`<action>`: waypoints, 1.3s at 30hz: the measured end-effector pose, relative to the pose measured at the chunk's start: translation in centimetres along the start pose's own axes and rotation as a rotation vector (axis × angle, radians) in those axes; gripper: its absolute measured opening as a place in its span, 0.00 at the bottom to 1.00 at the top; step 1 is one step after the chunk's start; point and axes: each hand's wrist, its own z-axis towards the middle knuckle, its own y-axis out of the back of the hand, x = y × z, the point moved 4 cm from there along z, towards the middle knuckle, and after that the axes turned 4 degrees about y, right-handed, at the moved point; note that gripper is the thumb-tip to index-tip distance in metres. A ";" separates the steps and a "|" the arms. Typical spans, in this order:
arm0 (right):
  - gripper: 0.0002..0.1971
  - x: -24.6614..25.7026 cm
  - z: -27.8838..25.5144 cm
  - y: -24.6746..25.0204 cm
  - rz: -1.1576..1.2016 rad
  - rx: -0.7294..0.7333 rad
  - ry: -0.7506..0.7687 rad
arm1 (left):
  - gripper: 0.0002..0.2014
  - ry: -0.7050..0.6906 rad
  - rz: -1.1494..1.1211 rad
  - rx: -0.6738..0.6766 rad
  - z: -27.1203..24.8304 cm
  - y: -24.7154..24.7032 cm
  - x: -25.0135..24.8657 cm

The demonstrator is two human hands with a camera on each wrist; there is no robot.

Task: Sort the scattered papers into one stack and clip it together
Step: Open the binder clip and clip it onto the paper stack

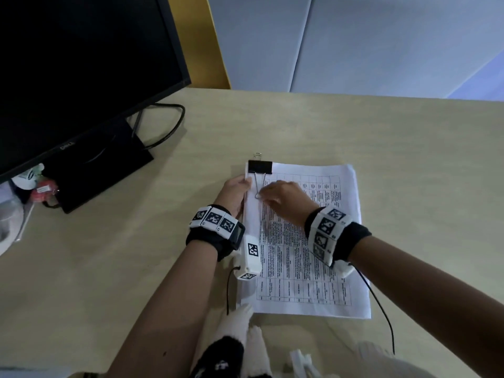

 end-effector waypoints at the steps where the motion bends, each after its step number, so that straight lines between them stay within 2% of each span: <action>1: 0.10 -0.3 0.3 0.8 0.042 -0.051 -0.061 | 0.16 -0.009 0.055 0.030 -0.1 -0.1 0.1; 2: 0.11 -0.7 0.6 1.9 0.084 -0.104 -0.128 | 0.21 -0.015 0.142 0.046 -0.3 -0.2 0.2; 4: 0.17 -1.2 1.4 3.8 0.094 -0.165 -0.184 | 0.26 -0.092 0.328 0.025 -0.8 -0.4 0.1; 5: 0.22 -1.1 1.9 4.4 0.058 -0.134 -0.175 | 0.26 -0.152 0.415 -0.011 -0.8 -0.4 -0.1; 7: 0.32 -0.9 2.7 4.8 -0.025 0.018 -0.159 | 0.26 -0.243 0.533 -0.094 -1.2 -0.5 -0.5; 9: 0.37 -0.7 3.3 4.9 -0.085 0.136 -0.156 | 0.23 -0.317 0.587 -0.162 -1.9 -0.7 -0.8; 11: 0.36 -0.6 3.6 5.2 -0.118 0.183 -0.139 | 0.18 -0.393 0.615 -0.207 -2.5 -1.1 -1.1; 14: 0.29 -0.2 3.7 5.9 -0.156 0.233 -0.135 | 0.14 -0.462 0.587 -0.210 -3.2 -1.9 -1.2; 18: 0.18 -0.1 3.5 6.4 -0.182 0.273 -0.136 | 0.17 -0.518 0.628 -0.245 -3.5 -2.2 -1.2; 20: 0.16 -0.1 3.3 6.6 -0.178 0.260 -0.137 | 0.20 -0.510 0.686 -0.234 -3.5 -2.4 -1.3; 23: 0.14 0.0 3.2 6.8 -0.162 0.247 -0.125 | 0.26 -0.412 0.629 -0.104 -3.5 -2.6 -1.2; 26: 0.12 -0.1 3.1 6.8 -0.138 0.240 -0.117 | 0.14 -0.359 0.568 -0.075 -3.7 -2.6 -1.0; 30: 0.14 -0.5 2.9 7.1 -0.002 0.123 -0.139 | 0.10 -0.315 0.493 -0.074 -4.0 -2.9 -1.0; 33: 0.17 -2.2 1.9 7.0 0.059 0.070 -0.239 | 0.07 -0.278 0.424 -0.120 -4.0 -2.8 -0.9; 37: 0.35 -6.3 -1.8 6.9 -0.040 0.107 -0.510 | 0.13 -0.211 0.366 -0.213 -3.7 -1.6 0.0; 39: 0.36 -8.0 -4.1 7.4 -0.011 0.071 -0.628 | 0.15 -0.170 0.363 -0.220 -3.8 -1.3 0.4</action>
